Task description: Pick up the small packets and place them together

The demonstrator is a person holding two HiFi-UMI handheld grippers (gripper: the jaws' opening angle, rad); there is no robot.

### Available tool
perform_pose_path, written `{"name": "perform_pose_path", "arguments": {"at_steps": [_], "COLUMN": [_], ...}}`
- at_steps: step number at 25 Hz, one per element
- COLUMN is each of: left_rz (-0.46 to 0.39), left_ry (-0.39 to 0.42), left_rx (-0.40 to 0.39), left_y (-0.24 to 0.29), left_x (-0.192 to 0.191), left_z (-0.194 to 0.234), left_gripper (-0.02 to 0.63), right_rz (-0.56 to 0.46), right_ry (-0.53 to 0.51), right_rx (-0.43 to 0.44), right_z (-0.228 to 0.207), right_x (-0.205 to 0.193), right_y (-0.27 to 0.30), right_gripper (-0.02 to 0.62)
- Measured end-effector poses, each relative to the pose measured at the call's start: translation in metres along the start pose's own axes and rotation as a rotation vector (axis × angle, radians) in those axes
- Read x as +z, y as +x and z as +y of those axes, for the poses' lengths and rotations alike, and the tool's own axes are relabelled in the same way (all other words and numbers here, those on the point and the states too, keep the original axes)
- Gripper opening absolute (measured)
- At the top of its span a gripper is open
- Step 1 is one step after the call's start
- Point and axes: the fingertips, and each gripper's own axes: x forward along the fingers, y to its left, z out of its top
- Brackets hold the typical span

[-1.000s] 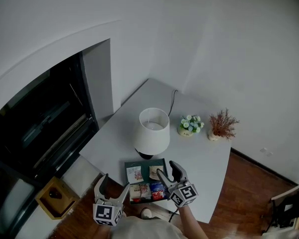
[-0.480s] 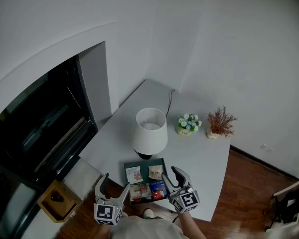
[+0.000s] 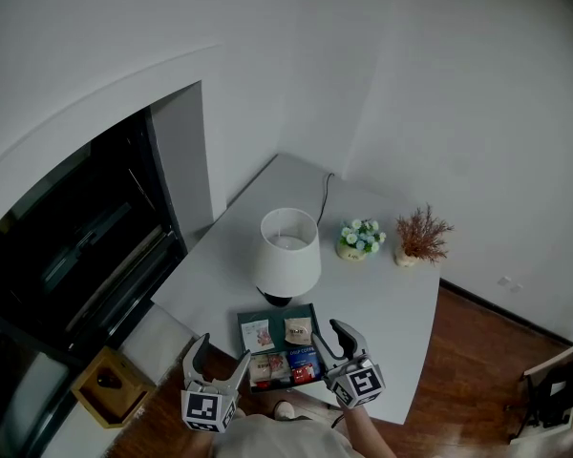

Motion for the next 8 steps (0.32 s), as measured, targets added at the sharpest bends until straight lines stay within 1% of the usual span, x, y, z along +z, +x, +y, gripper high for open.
{"name": "perform_pose_path", "arguments": {"at_steps": [3,8], "left_rz": [0.005,0.013], "left_ry": [-0.003,-0.008], "left_rx": [0.0,0.001], "left_y": [0.0005,-0.0014], "left_x": [-0.0026,-0.008], "left_z": [0.0002,0.0016], "left_gripper": [0.367,0.367], "right_rz": [0.002,0.01], "right_ry": [0.009,-0.003], "right_rx": [0.0,0.007], "right_z": [-0.001,0.0031], "right_x": [-0.002,-0.0024], "right_y": [0.0008,0.0027], "right_gripper": [0.21,0.21]}}
